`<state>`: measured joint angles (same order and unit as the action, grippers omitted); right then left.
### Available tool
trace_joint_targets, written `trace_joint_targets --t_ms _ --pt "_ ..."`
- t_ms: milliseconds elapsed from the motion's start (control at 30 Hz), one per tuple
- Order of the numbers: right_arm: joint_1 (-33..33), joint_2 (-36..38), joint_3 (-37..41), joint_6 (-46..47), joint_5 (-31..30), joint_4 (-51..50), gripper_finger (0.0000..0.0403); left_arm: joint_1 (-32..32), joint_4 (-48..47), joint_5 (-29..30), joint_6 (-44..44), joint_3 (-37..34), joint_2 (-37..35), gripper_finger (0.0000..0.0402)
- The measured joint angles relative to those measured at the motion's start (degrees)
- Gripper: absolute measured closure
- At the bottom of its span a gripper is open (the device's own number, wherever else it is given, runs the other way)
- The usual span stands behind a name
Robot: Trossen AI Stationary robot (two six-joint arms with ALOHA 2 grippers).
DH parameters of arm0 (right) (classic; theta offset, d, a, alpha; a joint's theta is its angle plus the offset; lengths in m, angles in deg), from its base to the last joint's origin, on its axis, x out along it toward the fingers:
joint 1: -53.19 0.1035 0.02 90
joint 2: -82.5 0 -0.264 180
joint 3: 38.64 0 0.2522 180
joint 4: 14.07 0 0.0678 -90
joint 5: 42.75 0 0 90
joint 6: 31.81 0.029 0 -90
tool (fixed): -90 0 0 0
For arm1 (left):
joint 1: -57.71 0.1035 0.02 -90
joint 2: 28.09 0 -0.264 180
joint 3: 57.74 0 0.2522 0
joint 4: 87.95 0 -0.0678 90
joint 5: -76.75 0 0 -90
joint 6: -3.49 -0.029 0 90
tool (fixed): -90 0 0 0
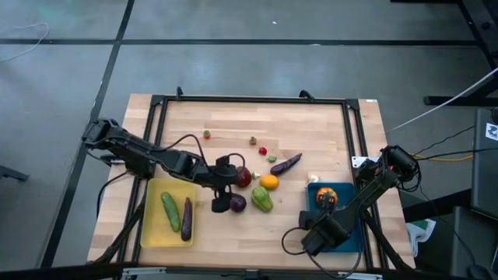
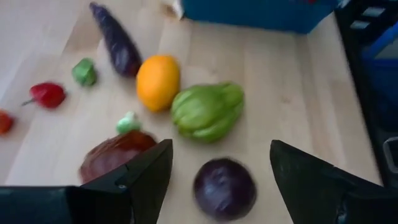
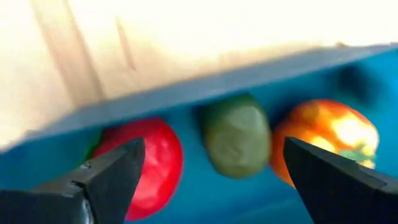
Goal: Sort produce into baskets
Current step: Put the violet onion into the yellow bin
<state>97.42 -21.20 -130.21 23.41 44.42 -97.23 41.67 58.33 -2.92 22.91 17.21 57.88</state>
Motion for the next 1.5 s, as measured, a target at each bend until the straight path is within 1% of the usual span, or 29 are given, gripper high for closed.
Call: trace_joint_targets --t_ms 233,367,533,633,833,1033,1167,1300,1400,1500 --pt "0.00 0.00 0.00 -0.07 0.04 10.67 0.0024 -1.28 8.93 0.00 0.47 0.00 1.15 0.0137" --pt "0.00 -0.02 -0.04 -0.07 0.04 16.67 0.0024 -1.24 12.79 -0.01 4.09 0.02 2.60 0.0137" --pt "-0.40 -0.02 -0.02 -0.14 -1.18 13.70 0.0026 -1.26 13.44 -0.02 7.83 0.02 4.14 0.0137" --pt "-0.76 -0.02 0.02 -0.17 -0.66 14.32 0.0027 -1.61 13.60 -0.03 9.44 0.02 5.06 0.0137" --pt "-1.14 -0.02 0.02 -0.15 1.99 15.39 0.0027 -2.48 13.92 -0.03 9.34 0.02 5.66 0.0137" --pt "-1.14 -0.02 0.02 -0.19 2.01 15.76 0.0027 -3.14 13.84 -0.13 7.44 0.02 5.68 0.0137" --pt "-1.14 -0.02 0.02 -0.20 2.01 15.77 0.0027 -2.08 13.73 -0.09 11.25 0.02 5.68 0.0137" --pt "-1.14 -0.02 0.02 -0.20 2.01 15.76 0.0027 -0.76 10.88 -0.08 12.23 0.02 5.68 0.0137" --pt "-1.14 -0.02 0.02 -0.20 2.01 15.75 0.0027 -0.39 9.99 -0.06 15.53 0.00 5.68 0.0137" --pt "-1.14 -0.02 0.02 -0.20 2.01 15.75 0.0027 -0.30 9.70 -0.04 16.90 0.00 5.68 0.0129"
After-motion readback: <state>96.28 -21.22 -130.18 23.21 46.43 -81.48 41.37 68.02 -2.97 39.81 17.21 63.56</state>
